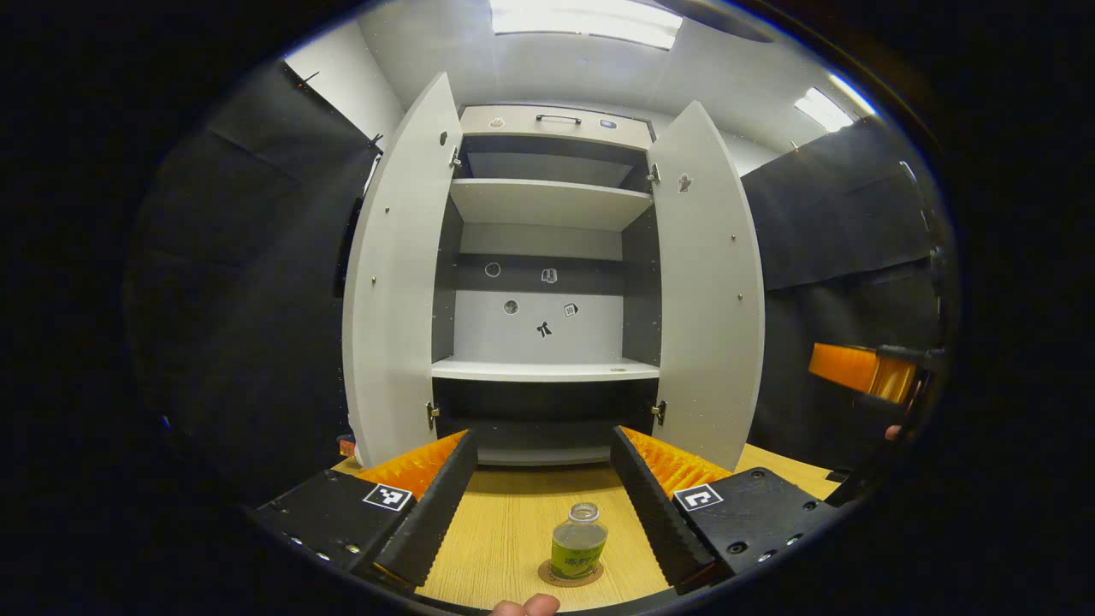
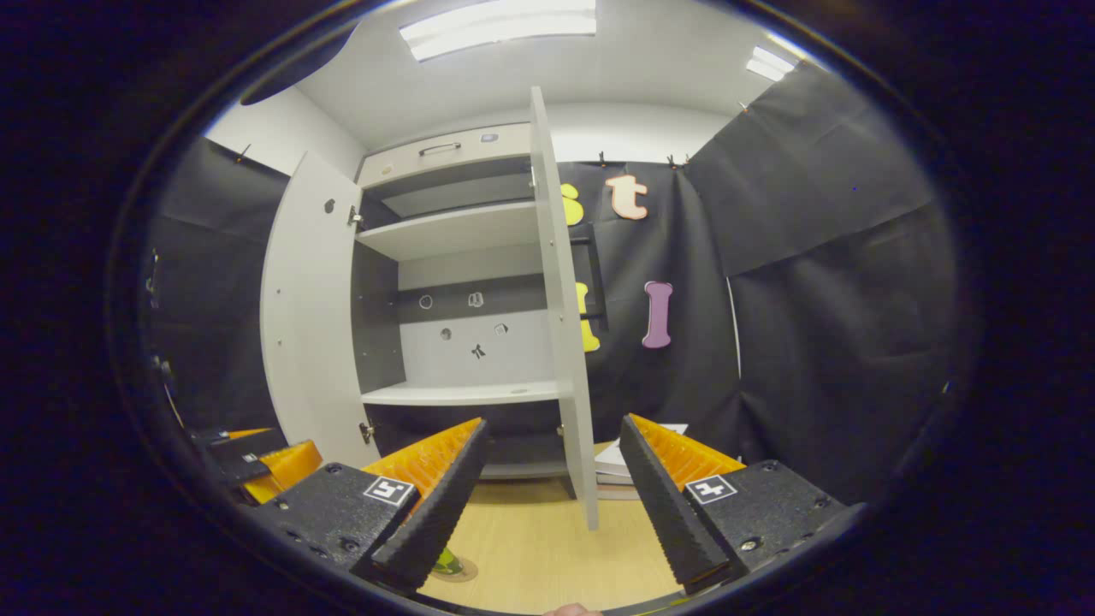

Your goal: Grasp the bottle in the cabinet with the left hand and place it on the coaster, then close the right door with the right hand and the left door with the left hand.

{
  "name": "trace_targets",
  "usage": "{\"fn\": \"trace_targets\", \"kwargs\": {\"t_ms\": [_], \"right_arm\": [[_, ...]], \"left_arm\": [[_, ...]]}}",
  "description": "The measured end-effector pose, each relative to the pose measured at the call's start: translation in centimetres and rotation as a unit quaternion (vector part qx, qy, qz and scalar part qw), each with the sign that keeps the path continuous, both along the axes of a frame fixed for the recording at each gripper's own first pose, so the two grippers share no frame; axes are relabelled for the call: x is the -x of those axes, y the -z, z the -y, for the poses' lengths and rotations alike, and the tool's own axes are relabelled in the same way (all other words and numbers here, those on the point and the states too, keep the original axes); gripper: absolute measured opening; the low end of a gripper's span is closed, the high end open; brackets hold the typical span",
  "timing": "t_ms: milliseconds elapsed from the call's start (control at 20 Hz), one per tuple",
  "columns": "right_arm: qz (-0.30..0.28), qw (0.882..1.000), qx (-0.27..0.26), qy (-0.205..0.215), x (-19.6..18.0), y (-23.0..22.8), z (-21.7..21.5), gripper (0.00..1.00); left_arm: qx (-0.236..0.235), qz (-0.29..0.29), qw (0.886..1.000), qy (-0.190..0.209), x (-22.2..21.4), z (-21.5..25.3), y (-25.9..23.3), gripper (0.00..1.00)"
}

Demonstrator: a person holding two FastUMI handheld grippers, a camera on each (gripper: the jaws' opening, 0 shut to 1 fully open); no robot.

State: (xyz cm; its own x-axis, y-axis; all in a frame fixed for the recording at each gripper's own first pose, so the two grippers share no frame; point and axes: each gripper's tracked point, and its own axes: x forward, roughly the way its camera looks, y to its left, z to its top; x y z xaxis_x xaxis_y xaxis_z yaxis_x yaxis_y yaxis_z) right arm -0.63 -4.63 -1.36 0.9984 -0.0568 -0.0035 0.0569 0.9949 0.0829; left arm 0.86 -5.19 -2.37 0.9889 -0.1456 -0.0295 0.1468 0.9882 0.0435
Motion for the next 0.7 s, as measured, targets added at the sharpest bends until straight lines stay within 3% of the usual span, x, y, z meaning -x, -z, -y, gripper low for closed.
{"fn": "trace_targets", "kwargs": {"t_ms": [300,450,600,700], "right_arm": [[-0.020,1.000,0.017,-0.011,0.5,2.1,-0.6,1.00],[0.010,0.999,0.037,-0.018,-1.2,-1.7,0.5,1.00],[0.052,0.997,0.065,-0.001,-4.4,-7.7,4.8,1.00],[0.051,0.997,0.065,0.008,-6.8,-10.7,7.8,1.00]], "left_arm": [[-0.032,0.012,0.999,-0.035,-0.3,-1.5,-0.6,0.95],[-0.025,0.018,0.999,-0.032,-0.1,-0.6,-1.0,0.95],[-0.036,0.027,0.998,-0.033,-0.1,-0.3,-1.2,0.95],[-0.039,0.025,0.998,-0.031,0.2,0.1,-0.7,0.95]]}}
